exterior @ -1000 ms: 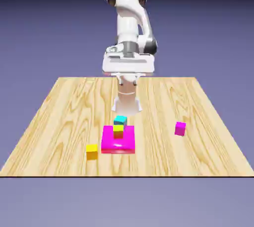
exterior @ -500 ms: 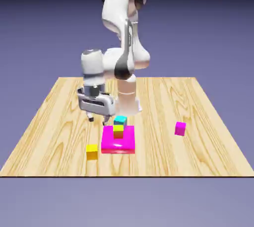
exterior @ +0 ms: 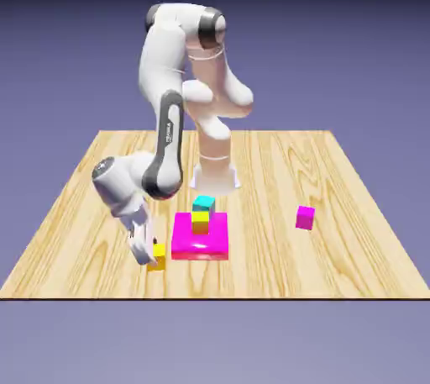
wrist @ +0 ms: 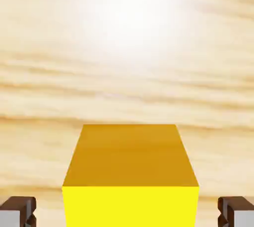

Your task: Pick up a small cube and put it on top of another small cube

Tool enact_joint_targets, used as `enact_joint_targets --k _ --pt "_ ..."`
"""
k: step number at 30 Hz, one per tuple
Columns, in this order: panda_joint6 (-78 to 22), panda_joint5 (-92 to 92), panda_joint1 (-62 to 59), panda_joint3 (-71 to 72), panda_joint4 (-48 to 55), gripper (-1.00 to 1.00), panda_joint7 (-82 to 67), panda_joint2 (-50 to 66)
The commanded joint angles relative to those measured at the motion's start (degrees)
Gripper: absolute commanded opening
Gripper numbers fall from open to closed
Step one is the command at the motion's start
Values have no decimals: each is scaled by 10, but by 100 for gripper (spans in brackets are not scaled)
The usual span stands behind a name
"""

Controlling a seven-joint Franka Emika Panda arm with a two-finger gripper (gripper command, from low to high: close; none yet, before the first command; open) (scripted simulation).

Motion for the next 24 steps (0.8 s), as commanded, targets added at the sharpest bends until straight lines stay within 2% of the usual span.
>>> enact_joint_targets --k 1,6,24 --pt "0 0 0 0 0 -100 0 0" --pt "-90 -64 10 -36 -12 -100 41 -104" --pt "-243 -219 85 -13 -257 -100 -32 -478"
